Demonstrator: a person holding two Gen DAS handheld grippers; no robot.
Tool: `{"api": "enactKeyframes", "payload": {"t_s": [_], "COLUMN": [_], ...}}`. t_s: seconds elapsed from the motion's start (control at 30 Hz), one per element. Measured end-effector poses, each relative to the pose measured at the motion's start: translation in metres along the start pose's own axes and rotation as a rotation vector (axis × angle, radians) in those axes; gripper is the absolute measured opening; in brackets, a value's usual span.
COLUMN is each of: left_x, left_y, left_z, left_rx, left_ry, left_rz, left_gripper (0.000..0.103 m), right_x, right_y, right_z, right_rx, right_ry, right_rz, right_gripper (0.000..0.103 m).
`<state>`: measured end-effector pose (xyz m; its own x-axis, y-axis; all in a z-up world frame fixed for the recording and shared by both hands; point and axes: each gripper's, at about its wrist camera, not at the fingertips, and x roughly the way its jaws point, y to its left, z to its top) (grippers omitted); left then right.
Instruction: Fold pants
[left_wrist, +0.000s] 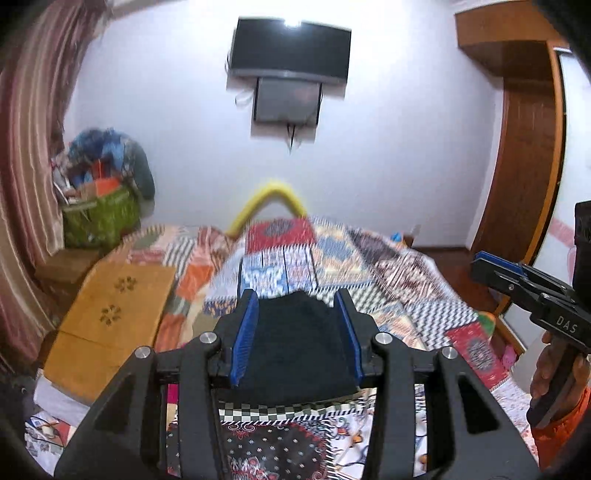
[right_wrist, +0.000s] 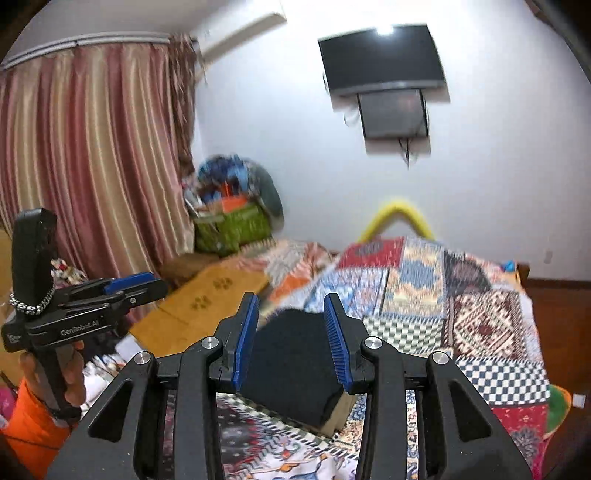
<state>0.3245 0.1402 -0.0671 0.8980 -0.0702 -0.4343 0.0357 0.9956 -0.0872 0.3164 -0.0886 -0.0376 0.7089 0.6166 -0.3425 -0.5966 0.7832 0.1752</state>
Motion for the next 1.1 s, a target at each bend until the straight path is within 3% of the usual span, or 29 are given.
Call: {"api": "enactKeyframes", "payload": {"t_s": [0.2, 0.27, 0.33, 0.47, 0.6, 0.73, 0.9, 1.1], "left_x": [-0.089, -0.112, -0.137, -0.177, -0.207, -0.228, -0.247, -0.259], "left_y": [-0.024, -0.03, -0.037, -0.052, -0.064, -0.072, -0.079, -0.083], "left_z": [0.0, -0.004, -0.009, -0.021, -0.032, -0.044, -0.053, -0.059], "left_rx": [0.012, 0.008, 0.0, 0.005, 0.005, -0.001, -0.011, -0.002], "left_ry": [-0.109, -0.133, -0.158, -0.2, -0.228, -0.246, -0.271, -0.289], "left_rz": [0.002, 0.003, -0.004, 0.019, 0.026, 0.037, 0.061, 0.098], "left_gripper": [0.043, 0.047, 0.059, 0.062, 0.071, 0.091, 0.1, 0.103], "right_x": [-0.074, -0.093, -0.111, -0.135, -0.15, -0.156, -0.163, -0.174], "right_y": [0.03, 0.041, 0.05, 0.064, 0.079, 0.086, 0.086, 0.086], "right_z": [0.008, 0.007, 0.005, -0.005, -0.016, -0.023, -0.027, -0.032], "right_rx": [-0.025, -0.041, -0.046, -0.04, -0.058, -0.074, -0.065, -0.04], "right_ry": [-0.096, -0.122, -0.147, -0.184, -0.208, -0.236, -0.259, -0.282], "right_rz": [0.016, 0.012, 0.015, 0.023, 0.012, 0.006, -0.003, -0.024], "right_gripper": [0.034, 0.034, 0.034, 0.049, 0.053, 0.068, 0.085, 0.103]}}
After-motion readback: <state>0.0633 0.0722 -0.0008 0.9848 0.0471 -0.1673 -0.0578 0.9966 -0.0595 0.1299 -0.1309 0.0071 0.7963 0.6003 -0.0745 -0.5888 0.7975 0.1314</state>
